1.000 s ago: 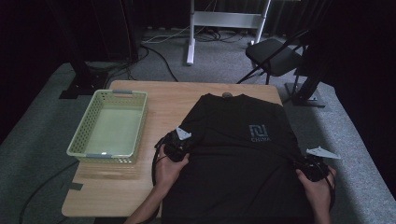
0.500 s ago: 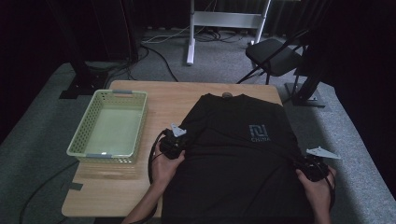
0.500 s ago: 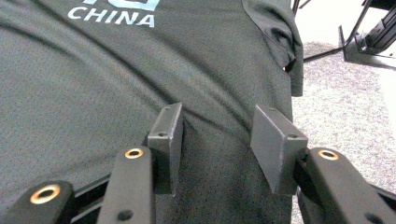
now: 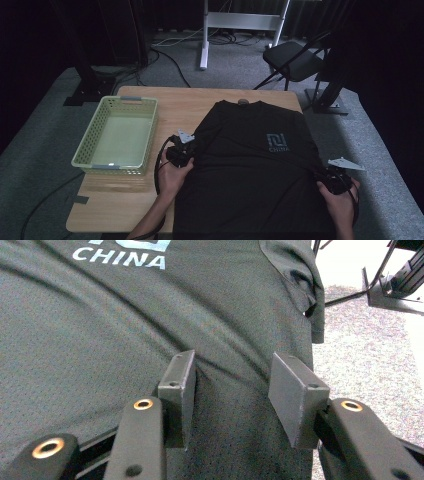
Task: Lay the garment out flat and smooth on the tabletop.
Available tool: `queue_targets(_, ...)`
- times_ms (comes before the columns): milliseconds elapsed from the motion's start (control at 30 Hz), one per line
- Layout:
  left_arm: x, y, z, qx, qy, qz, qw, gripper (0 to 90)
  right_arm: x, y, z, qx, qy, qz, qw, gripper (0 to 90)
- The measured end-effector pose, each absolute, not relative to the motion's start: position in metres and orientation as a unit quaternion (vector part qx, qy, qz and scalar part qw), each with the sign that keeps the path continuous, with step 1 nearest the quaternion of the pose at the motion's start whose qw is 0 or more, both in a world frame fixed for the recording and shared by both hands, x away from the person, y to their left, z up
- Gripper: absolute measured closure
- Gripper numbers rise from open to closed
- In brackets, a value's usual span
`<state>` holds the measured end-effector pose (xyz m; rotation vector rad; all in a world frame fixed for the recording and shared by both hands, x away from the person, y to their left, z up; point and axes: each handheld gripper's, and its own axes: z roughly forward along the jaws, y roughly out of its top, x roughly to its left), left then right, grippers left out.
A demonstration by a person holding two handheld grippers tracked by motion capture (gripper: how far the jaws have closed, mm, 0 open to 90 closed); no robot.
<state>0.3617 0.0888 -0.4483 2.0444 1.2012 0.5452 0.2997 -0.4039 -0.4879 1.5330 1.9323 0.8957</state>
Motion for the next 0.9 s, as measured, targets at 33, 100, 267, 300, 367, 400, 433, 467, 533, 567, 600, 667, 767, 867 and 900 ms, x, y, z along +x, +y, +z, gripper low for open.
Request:
queue_targets(33,0.362,0.089,-0.448,0.787,0.463,0.211,0.347,86.7,0.300,-0.404,-0.488,0.565,0.712,0.330,0.256,53.7)
queue_targets(100,0.363,0.091,-0.447,0.786,0.465,0.212,0.347,86.7,0.300,-0.404,-0.488,0.565,0.712,0.330,0.256,53.7)
queue_targets(267,0.364,0.093,-0.446,0.785,0.468,0.214,0.345,86.7,0.300,-0.404,-0.488,0.565,0.712,0.330,0.256,53.6)
queue_targets(300,0.364,0.093,-0.446,0.785,0.468,0.214,0.345,86.7,0.300,-0.404,-0.488,0.565,0.712,0.330,0.256,53.6)
queue_targets(367,0.365,0.094,-0.446,0.784,0.470,0.214,0.345,86.7,0.300,-0.404,-0.488,0.565,0.712,0.330,0.256,53.5)
queue_targets(400,0.365,0.095,-0.446,0.784,0.469,0.215,0.345,86.7,0.300,-0.404,-0.488,0.565,0.711,0.330,0.256,53.5)
queue_targets(433,0.365,0.095,-0.445,0.783,0.470,0.215,0.346,86.7,0.300,-0.404,-0.488,0.565,0.712,0.330,0.256,53.4)
queue_targets(467,0.366,0.096,-0.445,0.782,0.471,0.216,0.346,86.7,0.300,-0.404,-0.488,0.565,0.712,0.330,0.256,53.4)
queue_targets(533,0.367,0.097,-0.444,0.781,0.472,0.217,0.347,86.7,0.300,-0.404,-0.488,0.565,0.712,0.330,0.256,52.8)
queue_targets(567,0.367,0.097,-0.444,0.780,0.473,0.217,0.347,86.7,0.300,-0.404,-0.488,0.565,0.712,0.330,0.255,52.7)
queue_targets(600,0.367,0.098,-0.444,0.781,0.473,0.218,0.346,86.7,0.300,-0.404,-0.488,0.565,0.712,0.330,0.256,52.7)
queue_targets(667,0.368,0.098,-0.443,0.780,0.474,0.218,0.346,86.7,0.300,-0.404,-0.488,0.565,0.712,0.330,0.256,52.7)
queue_targets(767,0.369,0.099,-0.444,0.779,0.475,0.219,0.344,86.7,0.300,-0.404,-0.488,0.565,0.712,0.330,0.256,52.6)
queue_targets(867,0.371,0.100,-0.445,0.778,0.478,0.220,0.343,86.7,0.300,-0.404,-0.488,0.565,0.712,0.330,0.256,52.6)
queue_targets(900,0.371,0.100,-0.444,0.778,0.480,0.221,0.342,86.7,0.300,-0.404,-0.488,0.565,0.712,0.330,0.256,52.6)
